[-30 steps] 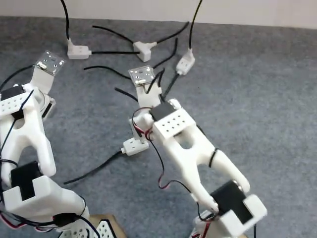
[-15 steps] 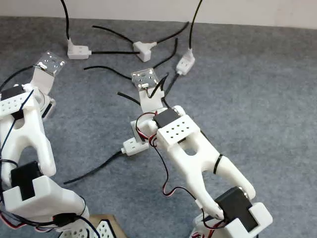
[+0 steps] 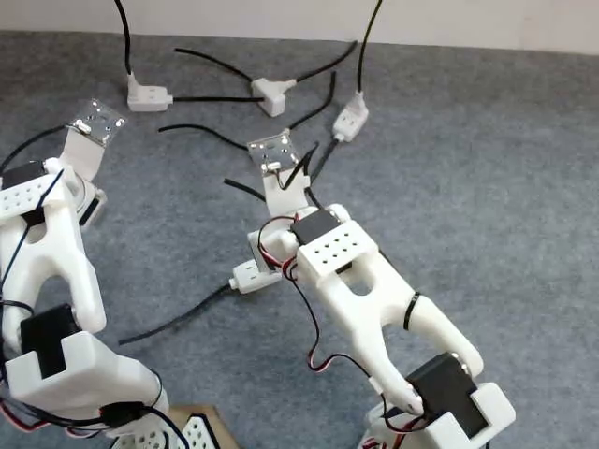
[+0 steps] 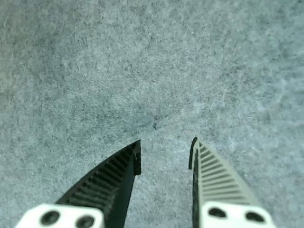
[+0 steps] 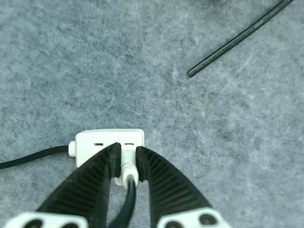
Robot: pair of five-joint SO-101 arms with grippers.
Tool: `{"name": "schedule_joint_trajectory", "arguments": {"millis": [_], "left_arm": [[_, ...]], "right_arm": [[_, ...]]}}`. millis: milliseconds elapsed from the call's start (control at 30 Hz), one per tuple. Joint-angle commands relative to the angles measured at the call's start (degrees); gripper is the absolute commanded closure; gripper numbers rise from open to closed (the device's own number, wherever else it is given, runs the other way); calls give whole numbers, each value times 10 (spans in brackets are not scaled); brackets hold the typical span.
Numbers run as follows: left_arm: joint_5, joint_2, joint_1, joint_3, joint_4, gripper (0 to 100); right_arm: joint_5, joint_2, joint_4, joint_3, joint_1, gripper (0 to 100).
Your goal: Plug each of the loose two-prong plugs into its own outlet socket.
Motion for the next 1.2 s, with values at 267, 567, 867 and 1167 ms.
{"name": "schedule_joint_trajectory", "arguments": {"millis": [267,567,867,1167], "left_arm": [[-5,-7,-5,-24,4,818],[-5,-7,-5,-24,4,818],[-5,-7,-5,-24,4,818],[-5,-3,-14,-51,21,818]], "right_arm": [[9,-27,-22,-3,17,993],[9,-27,-22,-2,16,993],[5,70,-22,-9,-13,993],[-10,74,-1,-19,-15,993]]}}
